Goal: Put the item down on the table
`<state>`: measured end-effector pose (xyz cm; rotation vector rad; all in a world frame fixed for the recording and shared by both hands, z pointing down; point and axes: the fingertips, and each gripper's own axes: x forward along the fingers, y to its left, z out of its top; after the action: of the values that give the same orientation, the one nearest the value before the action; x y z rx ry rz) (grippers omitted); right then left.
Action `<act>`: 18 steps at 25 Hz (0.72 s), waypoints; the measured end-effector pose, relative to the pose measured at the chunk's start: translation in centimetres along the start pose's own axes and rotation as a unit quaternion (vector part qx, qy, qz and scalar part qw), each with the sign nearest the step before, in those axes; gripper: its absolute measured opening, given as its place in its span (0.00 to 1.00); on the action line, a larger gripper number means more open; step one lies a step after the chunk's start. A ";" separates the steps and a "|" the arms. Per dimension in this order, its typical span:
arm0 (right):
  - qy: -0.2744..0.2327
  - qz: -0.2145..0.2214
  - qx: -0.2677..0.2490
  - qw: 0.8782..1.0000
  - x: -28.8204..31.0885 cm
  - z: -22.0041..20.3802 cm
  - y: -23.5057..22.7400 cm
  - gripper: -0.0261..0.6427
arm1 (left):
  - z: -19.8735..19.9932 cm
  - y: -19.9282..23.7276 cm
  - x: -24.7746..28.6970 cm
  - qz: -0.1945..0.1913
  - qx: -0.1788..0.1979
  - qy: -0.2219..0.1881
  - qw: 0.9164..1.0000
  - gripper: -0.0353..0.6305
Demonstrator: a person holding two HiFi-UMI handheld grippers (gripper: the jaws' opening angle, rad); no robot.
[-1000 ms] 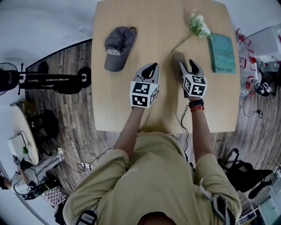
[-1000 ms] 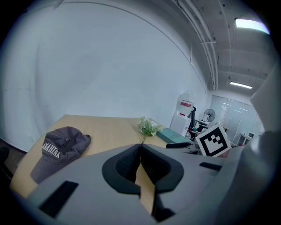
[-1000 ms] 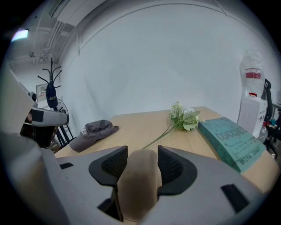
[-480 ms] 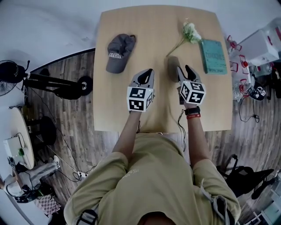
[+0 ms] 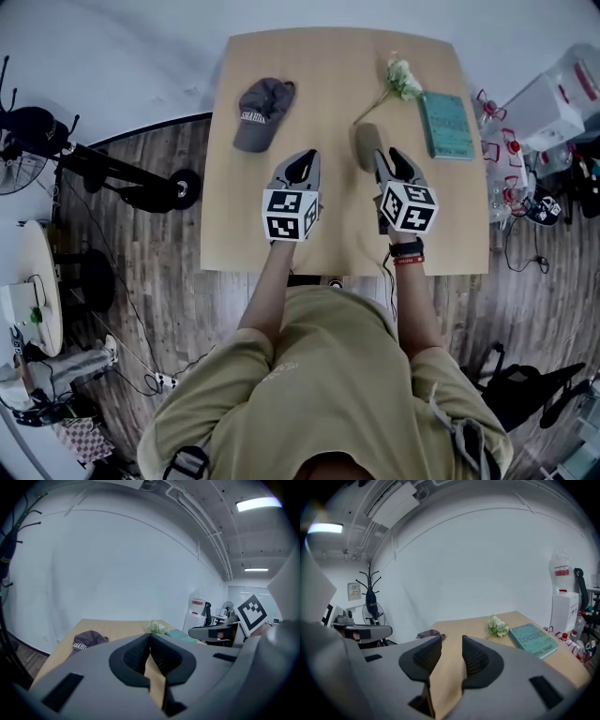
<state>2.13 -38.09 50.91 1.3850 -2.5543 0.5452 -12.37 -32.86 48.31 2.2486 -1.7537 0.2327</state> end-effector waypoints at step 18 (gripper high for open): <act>-0.037 0.030 -0.021 0.999 -11.2 1.6 5.3 0.12 | 2.2 -5.0 -9.5 0.012 0.032 -0.054 0.998 0.09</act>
<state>3.79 -27.52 44.49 1.3419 -2.6580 0.4543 -10.05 -23.70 42.85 2.3261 -1.8545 0.1767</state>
